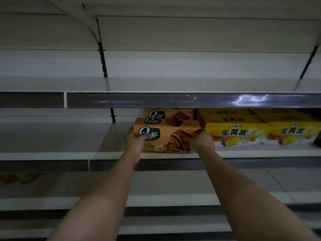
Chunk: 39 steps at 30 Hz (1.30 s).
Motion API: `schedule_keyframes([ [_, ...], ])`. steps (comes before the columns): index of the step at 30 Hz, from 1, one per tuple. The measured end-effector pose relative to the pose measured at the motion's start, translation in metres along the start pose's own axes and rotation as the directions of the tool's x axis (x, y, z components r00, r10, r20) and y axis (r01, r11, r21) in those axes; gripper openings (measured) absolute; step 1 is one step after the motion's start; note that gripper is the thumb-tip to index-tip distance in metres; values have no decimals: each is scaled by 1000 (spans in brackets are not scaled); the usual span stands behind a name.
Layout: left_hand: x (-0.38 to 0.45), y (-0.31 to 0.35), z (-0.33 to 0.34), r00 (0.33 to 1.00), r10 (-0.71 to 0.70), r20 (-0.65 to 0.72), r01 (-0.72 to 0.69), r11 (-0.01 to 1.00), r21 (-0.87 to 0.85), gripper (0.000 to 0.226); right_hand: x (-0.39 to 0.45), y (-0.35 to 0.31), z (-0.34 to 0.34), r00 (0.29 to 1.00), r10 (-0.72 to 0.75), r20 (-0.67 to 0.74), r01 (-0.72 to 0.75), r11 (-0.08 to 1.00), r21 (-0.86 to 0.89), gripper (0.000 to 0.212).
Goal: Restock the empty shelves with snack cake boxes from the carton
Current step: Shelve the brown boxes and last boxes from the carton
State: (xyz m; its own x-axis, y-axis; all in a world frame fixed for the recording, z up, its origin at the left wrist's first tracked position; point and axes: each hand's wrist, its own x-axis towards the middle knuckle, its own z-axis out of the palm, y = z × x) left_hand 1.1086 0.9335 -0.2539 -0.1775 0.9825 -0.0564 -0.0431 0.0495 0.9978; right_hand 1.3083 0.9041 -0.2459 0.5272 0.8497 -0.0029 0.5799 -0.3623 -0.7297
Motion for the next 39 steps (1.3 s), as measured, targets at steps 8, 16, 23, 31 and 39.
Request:
schedule_keyframes([
  [8, 43, -29, -1, 972, 232, -39, -165, 790, 591, 40, 24, 5, 38, 973, 201, -116, -128, 883, 451, 39],
  [16, 56, -22, 21, 988, 156, -24, -113, 807, 580, 35, 45, -10, 51, 983, 174, -53, -108, 789, 604, 48],
  [23, 65, -25, 39, 992, 129, -3, -110, 854, 509, 37, 64, -15, 56, 977, 211, -31, -161, 824, 544, 66],
  [31, 74, -24, 45, 991, 130, 36, -133, 908, 397, 31, 80, -17, 65, 989, 148, 10, -131, 841, 525, 80],
  [39, 78, -18, 46, 988, 86, 126, -124, 933, 338, 46, 76, -19, 54, 987, 71, 146, -141, 822, 552, 75],
])
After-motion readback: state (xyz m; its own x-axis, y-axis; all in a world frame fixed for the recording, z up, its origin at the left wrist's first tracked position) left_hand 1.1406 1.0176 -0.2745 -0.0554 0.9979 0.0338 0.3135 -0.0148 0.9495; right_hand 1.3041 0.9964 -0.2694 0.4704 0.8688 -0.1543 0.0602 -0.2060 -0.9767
